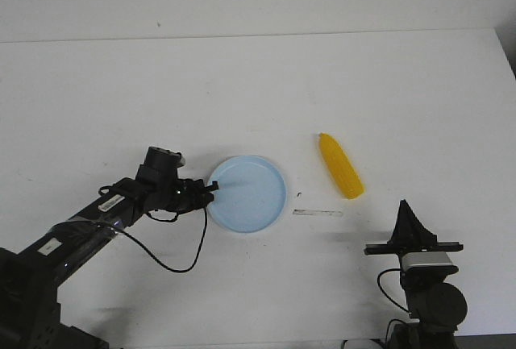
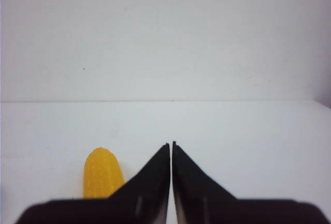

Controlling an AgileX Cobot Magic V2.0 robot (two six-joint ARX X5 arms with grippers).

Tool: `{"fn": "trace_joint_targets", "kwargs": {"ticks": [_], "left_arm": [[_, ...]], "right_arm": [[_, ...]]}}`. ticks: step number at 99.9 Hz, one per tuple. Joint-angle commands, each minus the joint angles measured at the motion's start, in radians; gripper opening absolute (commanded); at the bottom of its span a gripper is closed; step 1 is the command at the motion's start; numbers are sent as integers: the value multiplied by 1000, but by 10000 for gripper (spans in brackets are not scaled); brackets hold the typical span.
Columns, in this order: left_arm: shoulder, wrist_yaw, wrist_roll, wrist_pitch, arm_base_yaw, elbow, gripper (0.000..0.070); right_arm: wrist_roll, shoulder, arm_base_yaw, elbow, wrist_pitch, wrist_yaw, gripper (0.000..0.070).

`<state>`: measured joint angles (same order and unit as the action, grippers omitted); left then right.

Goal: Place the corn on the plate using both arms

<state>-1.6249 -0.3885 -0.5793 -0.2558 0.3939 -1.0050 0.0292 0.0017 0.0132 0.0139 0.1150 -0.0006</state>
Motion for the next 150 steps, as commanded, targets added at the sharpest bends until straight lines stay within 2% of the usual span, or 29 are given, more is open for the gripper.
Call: {"fn": "trace_joint_targets", "kwargs": {"ticks": [1,17,28,33,46,60,65,68,71,75,81,92,111,127,150], "left_arm": [[-19,2,-34,18,13,-12,1],[-23,3,-36,26,18,-12,15],[-23,3,-35,27,18,-12,180],[-20,3,-35,26,18,-12,219],[23,4,-19,27,18,-12,216],[123,8,77,26,10,-12,199],[166,38,105,26,2,-11,183],[190,70,119,26,-3,-10,142],[220,111,135,26,-11,-8,67],[251,158,156,26,-21,-3,0],[307,240,196,42,-43,12,1],[413,313,283,127,-92,68,1],[621,315,445,293,-184,208,1],[800,315,621,306,-257,303,1],[1038,315,631,308,-336,431,1]], "right_arm": [[-5,0,1,-1,11,0,9],[-5,0,1,-1,11,0,10],[-5,0,1,-1,11,0,9],[-5,0,1,-1,11,0,10],[-5,0,1,-1,11,0,10],[-5,0,1,-1,11,0,10],[-5,0,1,-1,11,0,9],[-5,0,1,-1,11,0,9],[-5,0,1,-1,11,0,10],[-5,0,1,-1,11,0,10],[-5,0,1,-1,11,0,9],[-5,0,1,-1,11,0,10],[-5,0,1,-1,11,0,9],[-5,0,1,-1,11,0,9],[-5,0,1,-1,11,0,10]]}}
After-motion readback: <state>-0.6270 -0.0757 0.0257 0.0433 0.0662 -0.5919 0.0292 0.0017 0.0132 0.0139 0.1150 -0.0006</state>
